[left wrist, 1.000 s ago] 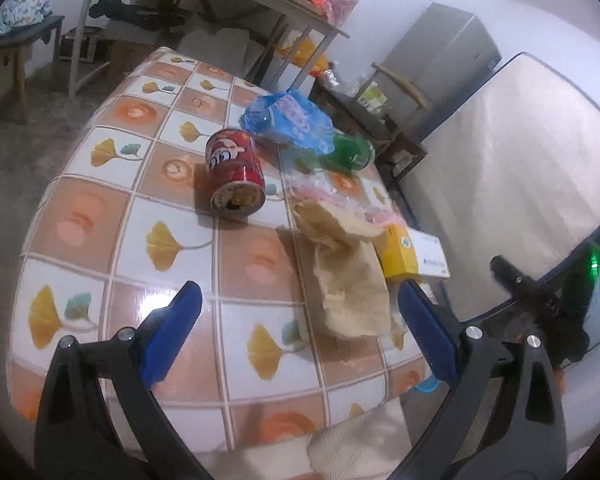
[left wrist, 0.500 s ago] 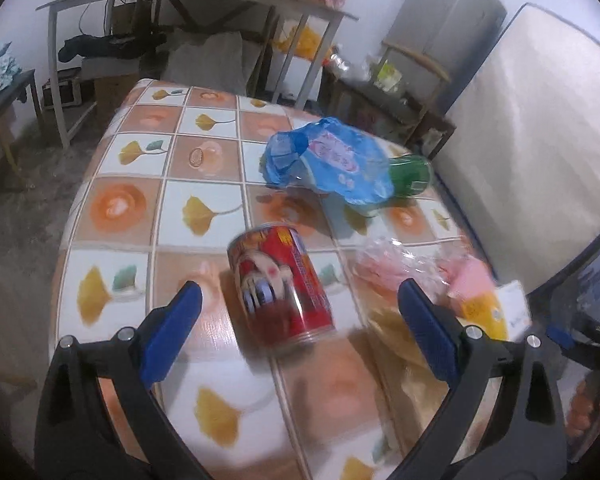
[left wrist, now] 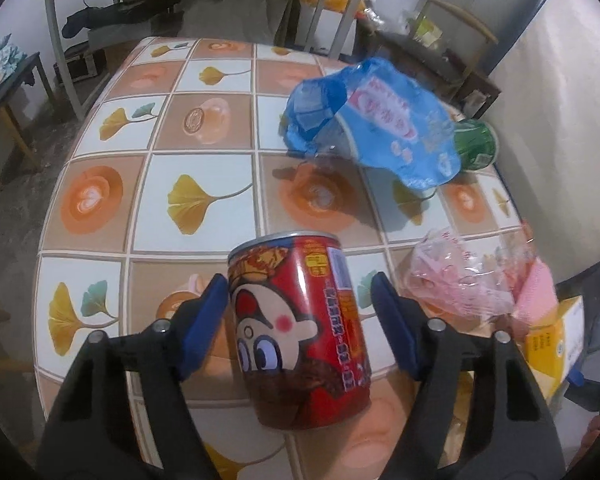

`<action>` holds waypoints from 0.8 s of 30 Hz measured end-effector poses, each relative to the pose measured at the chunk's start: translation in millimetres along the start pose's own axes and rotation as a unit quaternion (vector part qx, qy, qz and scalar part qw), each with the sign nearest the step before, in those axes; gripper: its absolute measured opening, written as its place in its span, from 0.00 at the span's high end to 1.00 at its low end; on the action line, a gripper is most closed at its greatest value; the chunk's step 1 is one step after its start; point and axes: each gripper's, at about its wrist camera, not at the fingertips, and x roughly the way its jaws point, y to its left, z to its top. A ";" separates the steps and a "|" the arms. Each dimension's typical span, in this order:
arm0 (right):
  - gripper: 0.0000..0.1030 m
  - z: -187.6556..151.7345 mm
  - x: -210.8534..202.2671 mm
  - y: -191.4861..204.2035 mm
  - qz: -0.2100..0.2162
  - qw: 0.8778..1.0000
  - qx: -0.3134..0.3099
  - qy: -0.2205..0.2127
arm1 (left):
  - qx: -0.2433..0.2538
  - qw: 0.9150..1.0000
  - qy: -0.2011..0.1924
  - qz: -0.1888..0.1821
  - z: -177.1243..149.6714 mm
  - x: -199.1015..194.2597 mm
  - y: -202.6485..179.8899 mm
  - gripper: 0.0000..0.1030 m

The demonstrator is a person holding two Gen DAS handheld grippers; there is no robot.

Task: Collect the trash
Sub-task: 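Grasp the red can with the left tool while the right tool grips the yellow medicine box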

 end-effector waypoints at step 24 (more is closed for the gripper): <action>0.91 4.5 14.1 -39.9 0.098 0.992 0.080 0.030 | -0.060 0.998 -0.003 -0.013 -10.5 -3.7 13.8 0.39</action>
